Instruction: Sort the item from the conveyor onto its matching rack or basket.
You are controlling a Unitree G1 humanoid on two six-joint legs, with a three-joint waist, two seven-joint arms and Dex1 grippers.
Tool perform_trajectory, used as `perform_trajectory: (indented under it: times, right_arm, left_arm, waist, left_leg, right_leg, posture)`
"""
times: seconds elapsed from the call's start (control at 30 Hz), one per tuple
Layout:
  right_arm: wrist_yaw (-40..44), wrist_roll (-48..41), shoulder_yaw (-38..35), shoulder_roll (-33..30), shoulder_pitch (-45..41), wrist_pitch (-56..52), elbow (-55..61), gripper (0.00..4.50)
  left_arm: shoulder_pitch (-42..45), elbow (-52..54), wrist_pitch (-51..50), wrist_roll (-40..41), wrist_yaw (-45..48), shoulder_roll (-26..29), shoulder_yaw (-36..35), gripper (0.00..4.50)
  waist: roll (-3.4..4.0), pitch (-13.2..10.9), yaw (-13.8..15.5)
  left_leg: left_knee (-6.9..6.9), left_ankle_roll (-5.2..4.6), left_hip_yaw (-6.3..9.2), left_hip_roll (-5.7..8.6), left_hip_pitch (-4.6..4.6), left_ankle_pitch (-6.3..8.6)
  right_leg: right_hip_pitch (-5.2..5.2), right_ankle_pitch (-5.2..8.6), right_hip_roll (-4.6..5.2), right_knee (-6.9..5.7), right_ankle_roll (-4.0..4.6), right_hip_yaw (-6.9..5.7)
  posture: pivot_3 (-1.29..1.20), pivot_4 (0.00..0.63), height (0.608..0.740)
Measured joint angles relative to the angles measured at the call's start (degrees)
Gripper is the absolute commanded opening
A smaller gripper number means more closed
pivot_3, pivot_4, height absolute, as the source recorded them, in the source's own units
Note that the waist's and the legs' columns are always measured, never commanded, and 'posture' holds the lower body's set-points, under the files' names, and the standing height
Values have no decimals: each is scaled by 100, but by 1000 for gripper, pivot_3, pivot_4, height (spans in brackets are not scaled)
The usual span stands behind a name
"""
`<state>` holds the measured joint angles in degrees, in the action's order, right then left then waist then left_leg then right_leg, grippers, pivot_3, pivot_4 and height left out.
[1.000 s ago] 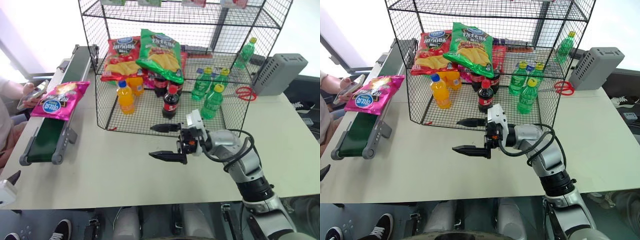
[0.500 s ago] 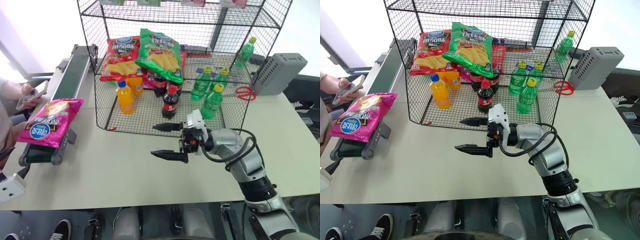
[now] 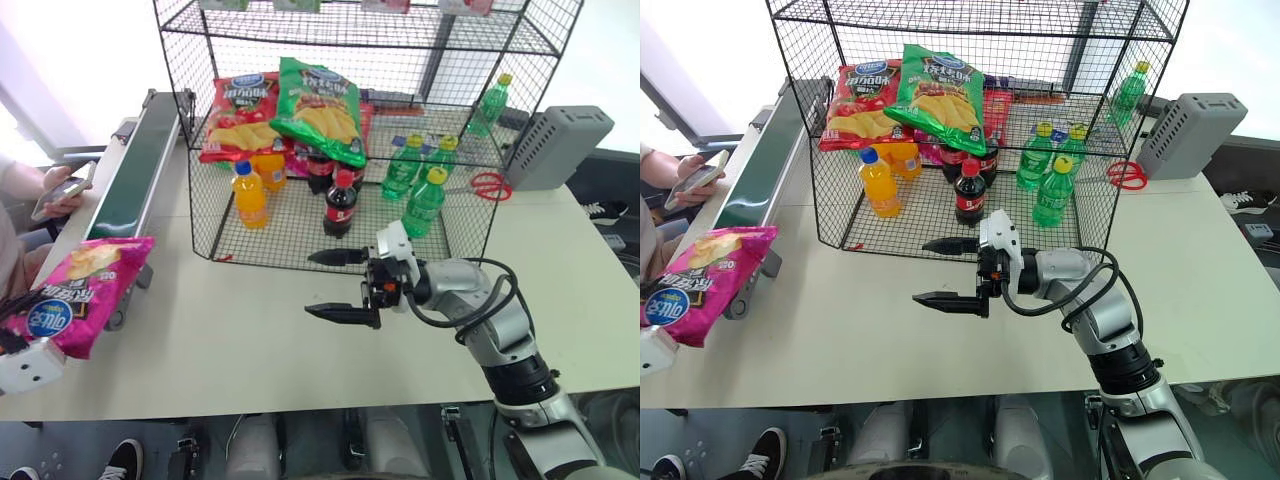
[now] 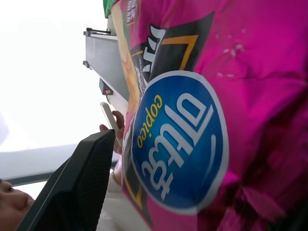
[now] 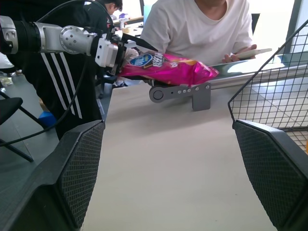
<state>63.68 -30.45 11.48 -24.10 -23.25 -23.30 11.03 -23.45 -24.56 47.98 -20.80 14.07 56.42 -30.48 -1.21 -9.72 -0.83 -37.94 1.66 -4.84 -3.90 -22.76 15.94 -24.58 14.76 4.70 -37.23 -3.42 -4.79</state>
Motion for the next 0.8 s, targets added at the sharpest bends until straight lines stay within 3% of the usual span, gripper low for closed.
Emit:
perform_trajectory:
  times: [0.03, 0.27, 0.37, 0.5, 0.67, 0.8]
  right_arm:
    - [-17, 9, 0, 1, 0, 7, 0, 4500]
    - [-42, 51, 0, 1, 0, 50, 1, 4500]
    - [-67, 83, 0, 16, -1, 75, 0, 4500]
    - [-77, 100, 1, 17, -1, 98, 0, 4500]
    - [-31, 127, -3, -20, -4, 211, -18, 4500]
    - [72, 1, -114, -151, -5, 107, -33, 4500]
  left_arm:
    - [-1, 18, 1, 150, 111, -2, 73, 3134]
    - [18, 60, 18, 476, 298, 16, 104, 34]
    - [69, 177, -24, 808, 444, 15, 104, 34]
    - [14, 767, -404, 2296, 1156, -172, 90, 34]
    - [-517, 2563, -2310, 5789, 2990, -169, -445, 34]
    - [-1296, 4028, -4812, 8465, 3698, -112, -1141, 34]
  waist:
    - [-1, 1, 1]
    - [-1, 0, 1]
    - [-1, 1, 5]
    - [-6, 3, 2]
    - [-1, 0, -16]
    - [-1, -1, -36]
  left_leg:
    - [0, 0, 0, 0, 0, 0]
    - [0, 0, 0, 1, 1, 0]
    - [-1, 0, 0, 1, 0, 0]
    - [-1, 0, 4, 0, -1, 0]
    - [-2, 0, 20, -5, 2, 0]
    - [-3, 0, 23, 0, 6, 0]
  right_leg:
    - [0, 0, 0, 0, 0, 0]
    - [1, 0, -1, -1, 0, 0]
    - [2, 0, 0, -1, 0, 0]
    - [3, 0, 1, -1, -1, 0]
    - [5, 0, 1, -3, 0, 1]
    - [11, 0, -2, 0, -1, 6]
  posture:
    - [0, 150, 740]
    - [0, 150, 740]
    - [0, 150, 740]
    - [0, 150, 740]
    - [0, 150, 740]
    - [0, 150, 740]
